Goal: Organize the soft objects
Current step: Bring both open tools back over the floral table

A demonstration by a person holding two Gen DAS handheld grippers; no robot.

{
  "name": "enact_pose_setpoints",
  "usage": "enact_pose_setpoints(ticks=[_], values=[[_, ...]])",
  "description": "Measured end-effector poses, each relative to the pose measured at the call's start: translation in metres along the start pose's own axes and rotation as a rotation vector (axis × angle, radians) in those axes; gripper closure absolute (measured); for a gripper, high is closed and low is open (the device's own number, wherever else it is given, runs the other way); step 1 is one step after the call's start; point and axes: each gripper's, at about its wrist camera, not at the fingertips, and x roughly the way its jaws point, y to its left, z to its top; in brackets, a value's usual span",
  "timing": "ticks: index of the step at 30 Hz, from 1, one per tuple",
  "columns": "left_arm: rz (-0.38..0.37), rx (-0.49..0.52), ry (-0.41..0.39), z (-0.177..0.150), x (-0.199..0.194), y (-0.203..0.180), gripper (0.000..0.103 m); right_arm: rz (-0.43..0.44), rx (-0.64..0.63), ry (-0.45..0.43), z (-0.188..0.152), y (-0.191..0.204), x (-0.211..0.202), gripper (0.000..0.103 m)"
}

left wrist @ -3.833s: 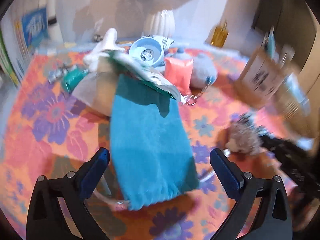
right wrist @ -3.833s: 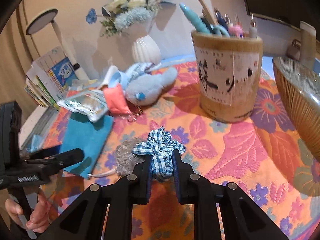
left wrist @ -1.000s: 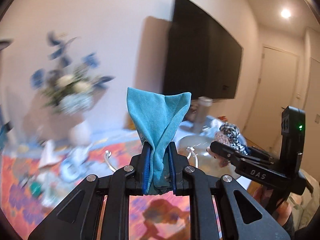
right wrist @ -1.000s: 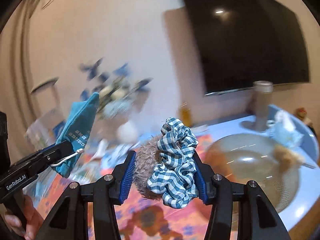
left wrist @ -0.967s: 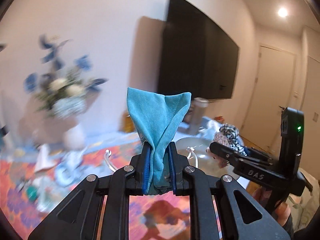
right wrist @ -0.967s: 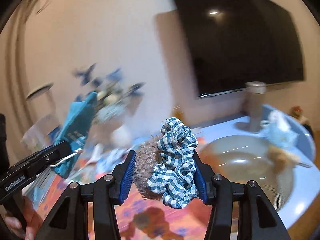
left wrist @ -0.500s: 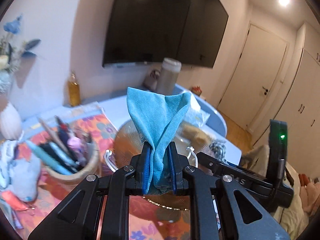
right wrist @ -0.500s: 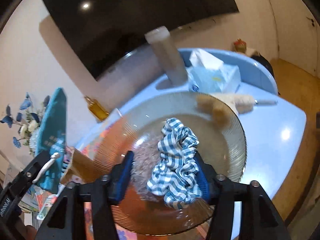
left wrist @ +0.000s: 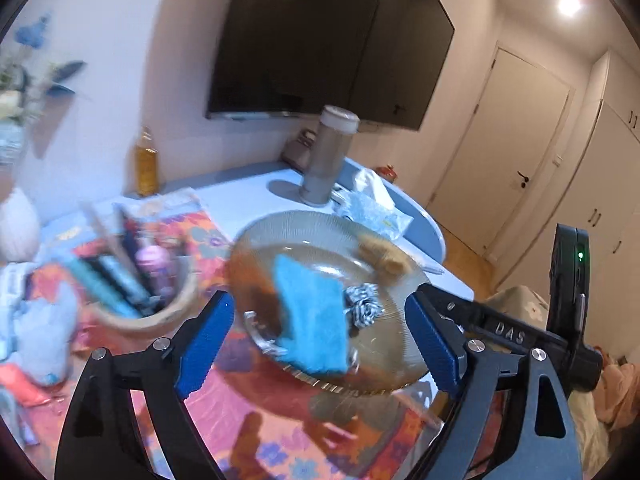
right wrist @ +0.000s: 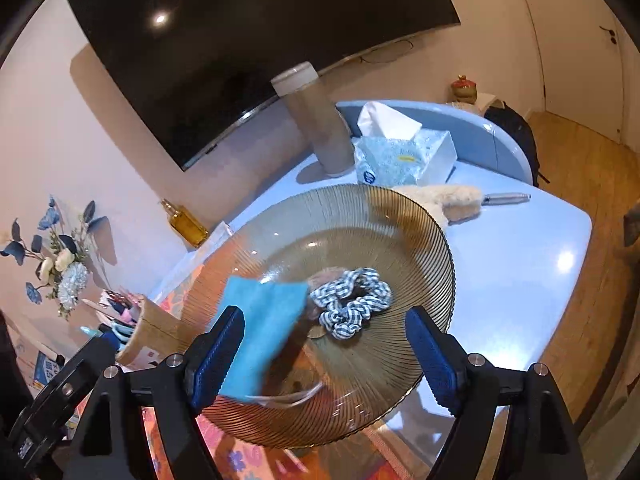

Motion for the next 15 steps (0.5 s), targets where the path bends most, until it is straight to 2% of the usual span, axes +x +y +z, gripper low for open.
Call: enact_pose_setpoints(ticks=[4,7,8,10,15], values=[[0.033,-0.016,-0.061,-0.008,-0.047,0.015,0.016,0.055,-0.05,-0.005,-0.007,0.028,-0.011,0.022],[0.08,-0.056,-0.116,-0.017,-0.089,0.035,0.015,0.094,-0.141,-0.018,-0.017,0.061,-0.023,0.022],[0.1,-0.086,-0.139,-0.022,-0.107,0.045,0.014,0.107,-0.177,-0.025,-0.022,0.074,-0.027,0.022],[0.144,-0.137,-0.167,-0.029,-0.133,0.064,0.004,0.143,-0.235,-0.028,-0.033,0.097,-0.032,0.022],[0.279,-0.239,-0.239,-0.066,-0.205,0.118,0.001,0.288,-0.355,0.042,-0.077,0.155,-0.025,0.02]])
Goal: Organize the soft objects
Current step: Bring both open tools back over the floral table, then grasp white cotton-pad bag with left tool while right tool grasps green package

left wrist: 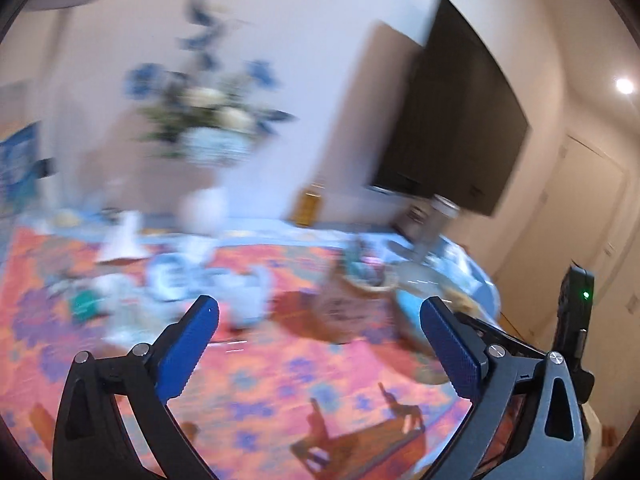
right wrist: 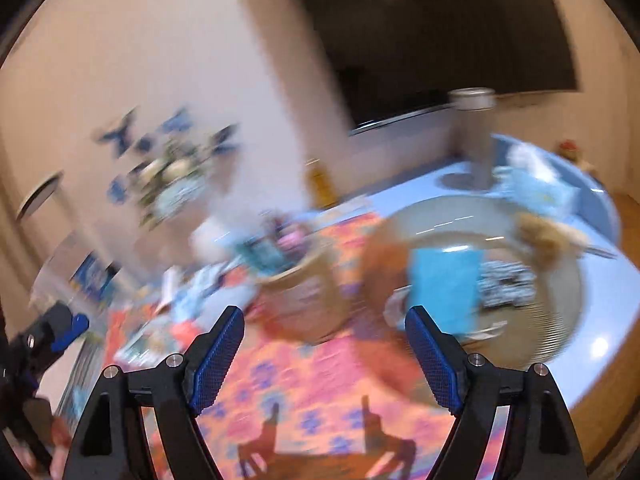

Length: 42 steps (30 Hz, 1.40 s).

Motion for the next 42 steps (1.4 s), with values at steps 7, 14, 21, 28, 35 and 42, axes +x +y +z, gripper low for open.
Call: enact_pose_setpoints(ticks=[7,14,21,28,35,42], values=[[0.397,-0.056,0.039,-0.053,-0.015,0.123,0.001,0.115,-0.137,0.208,-0.073,0.079,0.095,0.009],[0.41,-0.154,0.116,-0.093,0.007,0.187,0.001,0.137,-0.235,0.276,-0.117,0.111,0.141,0.009],[0.438,-0.098,0.181,-0.101,0.026,0.181,0.002,0.107,-0.268,0.31,-0.124,0.113,0.159,0.009],[0.46,-0.052,0.239,-0.1,0.036,0.175,0.002,0.102,-0.28,0.333,-0.121,0.118,0.158,0.008],[0.187,-0.398,0.186,-0.069,0.026,0.206,0.002,0.171,-0.4,0.268,-0.081,0.174,0.138,0.008],[0.236,-0.395,0.173,-0.067,0.031,0.214,0.009,0.177,-0.563,0.277,-0.085,0.23,0.175,0.029]])
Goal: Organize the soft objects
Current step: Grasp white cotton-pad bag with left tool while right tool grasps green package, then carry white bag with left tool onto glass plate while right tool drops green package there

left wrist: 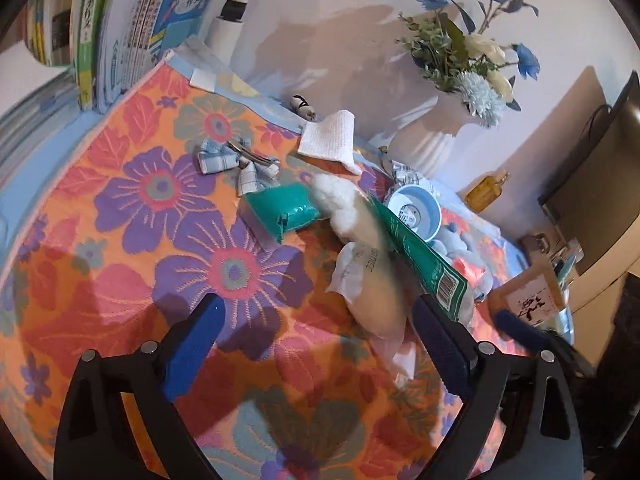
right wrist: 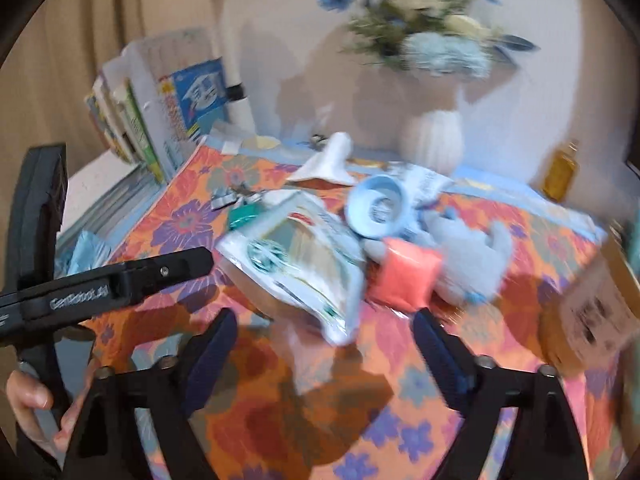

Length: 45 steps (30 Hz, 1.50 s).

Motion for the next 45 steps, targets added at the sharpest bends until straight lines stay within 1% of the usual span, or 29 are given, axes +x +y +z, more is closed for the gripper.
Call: enact_pose_setpoints(ticks=[1,3,5,8,10,11,13,14,15,16,18,19,22,24,25,28,29,31,32,35,36,37,38,39,40,41,43,44,45], values=[[-0.011,-0.007,0.003,0.0,0.002,0.001,0.009,-0.003,-0.002,0.006,0.003,0.002,0.008,0.033],[-0.012,-0.003,0.008,0.003,0.006,-0.001,0.009,-0.025,0.011,0.009,0.009,0.003,0.023,0.046],[-0.005,0.025,0.007,0.005,0.011,-0.008,0.009,-0.03,0.04,-0.003,0.014,-0.002,0.033,0.052],[-0.01,0.04,0.014,0.008,0.022,-0.017,0.009,-0.007,0.088,-0.026,0.015,-0.014,0.037,0.075],[-0.019,0.018,0.035,0.009,0.033,-0.021,0.011,0.007,0.128,-0.049,0.01,-0.028,0.03,0.082],[-0.028,0.013,0.043,0.008,0.038,-0.024,0.015,0.015,0.145,-0.057,0.009,-0.033,0.027,0.084],[-0.024,0.026,0.059,0.008,0.051,-0.034,0.033,0.044,0.184,-0.079,0.004,-0.045,0.018,0.085],[-0.009,0.04,0.076,0.007,0.06,-0.041,0.038,0.062,0.203,-0.093,0.0,-0.051,0.011,0.085],[-0.011,0.046,0.085,0.007,0.064,-0.044,0.05,0.071,0.212,-0.101,-0.002,-0.054,0.007,0.088],[-0.008,0.046,0.091,0.007,0.07,-0.047,0.059,0.078,0.219,-0.111,-0.006,-0.057,0.0,0.088],[0.006,0.036,0.078,0.005,0.074,-0.047,0.067,0.08,0.222,-0.131,-0.014,-0.06,-0.015,0.089],[0.001,0.031,0.065,0.004,0.071,-0.047,0.069,0.088,0.226,-0.14,-0.018,-0.062,-0.024,0.089],[0.008,0.044,0.032,-0.004,0.055,-0.05,0.07,0.106,0.255,-0.161,-0.035,-0.071,-0.049,0.089],[0.0,0.052,0.021,-0.013,0.04,-0.053,0.07,0.136,0.293,-0.151,-0.046,-0.079,-0.061,0.089],[-0.014,0.053,0.011,-0.018,0.03,-0.054,0.07,0.162,0.325,-0.143,-0.053,-0.083,-0.067,0.089],[-0.026,0.071,-0.034,-0.03,-0.002,-0.056,0.07,0.284,0.5,-0.098,-0.082,-0.101,-0.077,0.089],[-0.036,0.075,-0.043,-0.032,-0.011,-0.056,0.07,0.296,0.544,-0.074,-0.091,-0.103,-0.077,0.089],[-0.06,0.09,-0.059,-0.036,-0.03,-0.057,0.07,0.245,0.57,-0.02,-0.107,-0.103,-0.079,0.089],[-0.063,0.1,-0.067,-0.037,-0.035,-0.06,0.07,0.227,0.575,0.015,-0.116,-0.101,-0.08,0.087],[-0.058,0.151,-0.092,-0.04,-0.051,-0.069,0.07,0.249,0.565,0.106,-0.137,-0.093,-0.083,0.086],[-0.055,0.162,-0.096,-0.042,-0.053,-0.071,0.07,0.225,0.547,0.126,-0.142,-0.091,-0.086,0.084],[-0.055,0.177,-0.099,-0.044,-0.055,-0.074,0.07,0.166,0.519,0.141,-0.147,-0.09,-0.092,0.074],[-0.061,0.188,-0.098,-0.045,-0.055,-0.077,0.07,0.115,0.508,0.14,-0.15,-0.093,-0.096,0.049],[-0.068,0.195,-0.095,-0.047,-0.053,-0.08,0.07,0.066,0.503,0.124,-0.153,-0.098,-0.102,0.035],[-0.074,0.2,-0.092,-0.048,-0.053,-0.081,0.07,0.019,0.509,0.09,-0.154,-0.105,-0.11,0.018],[-0.077,0.206,-0.087,-0.05,-0.052,-0.084,0.07,0.004,0.515,0.068,-0.153,-0.111,-0.115,0.016],[-0.086,0.222,-0.077,-0.053,-0.049,-0.088,0.07,0.027,0.498,0.052,-0.145,-0.115,-0.12,0.014],[-0.091,0.228,-0.074,-0.054,-0.048,-0.091,0.07,0.06,0.463,0.065,-0.139,-0.114,-0.115,0.003],[-0.096,0.232,-0.072,-0.055,-0.047,-0.094,0.07,0.082,0.433,0.082,-0.132,-0.112,-0.106,0.0]])
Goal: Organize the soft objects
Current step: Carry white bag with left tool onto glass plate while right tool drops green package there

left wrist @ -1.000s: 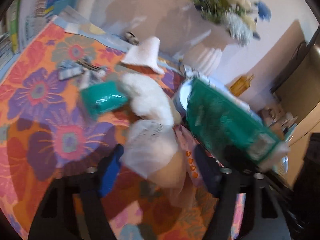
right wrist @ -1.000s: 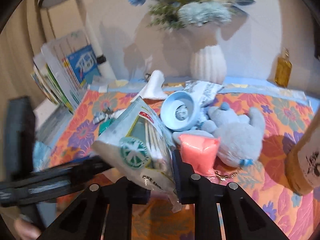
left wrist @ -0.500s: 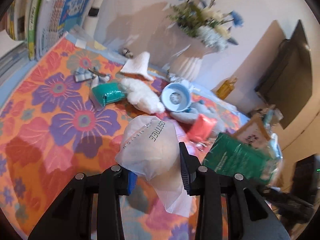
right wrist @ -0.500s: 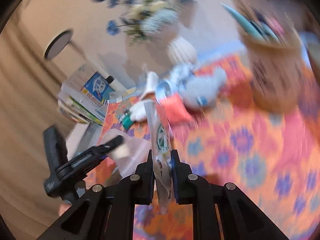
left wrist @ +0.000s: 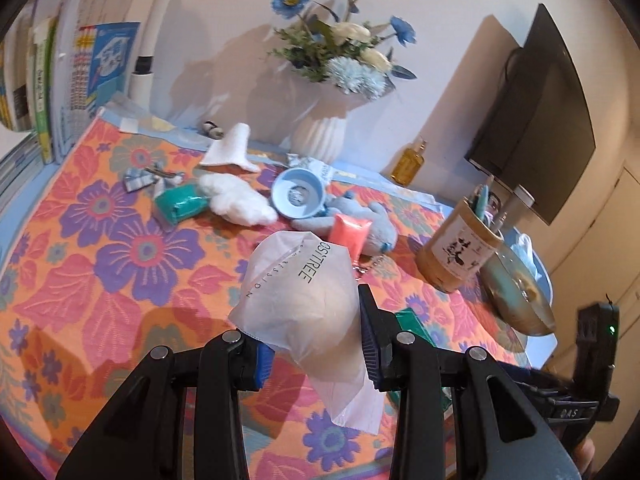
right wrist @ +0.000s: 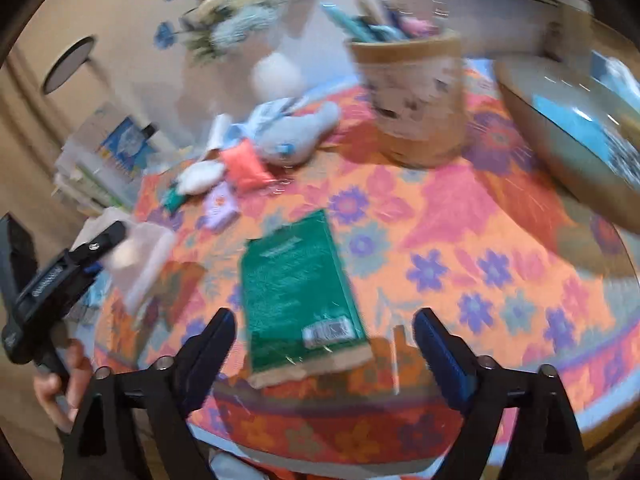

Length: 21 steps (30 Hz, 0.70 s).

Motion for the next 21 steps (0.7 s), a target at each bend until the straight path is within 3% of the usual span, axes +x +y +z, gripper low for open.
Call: enact_pose_setpoints(ticks=[8,10,12,14,15,18,21], values=[[0.002,0.064,0.022,-0.002,0.004,-0.018,0.07,-0.09,-0.172,0.091,0.008,0.03,0.064,0.0],[0.007,0.067,0.03,-0.002,0.007,-0.019,0.07,-0.045,-0.229,0.115,0.002,0.046,0.069,0.0],[0.017,0.071,0.037,-0.002,0.011,-0.021,0.07,-0.112,-0.276,0.095,-0.006,0.058,0.073,0.0],[0.052,0.096,0.036,-0.004,0.014,-0.028,0.07,-0.215,-0.335,0.064,-0.014,0.067,0.077,0.011],[0.067,0.105,0.035,-0.005,0.015,-0.031,0.07,-0.215,-0.342,0.05,-0.016,0.068,0.075,0.013],[0.109,0.138,0.032,-0.008,0.016,-0.04,0.07,-0.207,-0.321,0.014,-0.017,0.064,0.066,0.041],[0.121,0.149,0.026,-0.008,0.014,-0.047,0.07,-0.183,-0.291,-0.003,-0.018,0.053,0.053,0.056]])
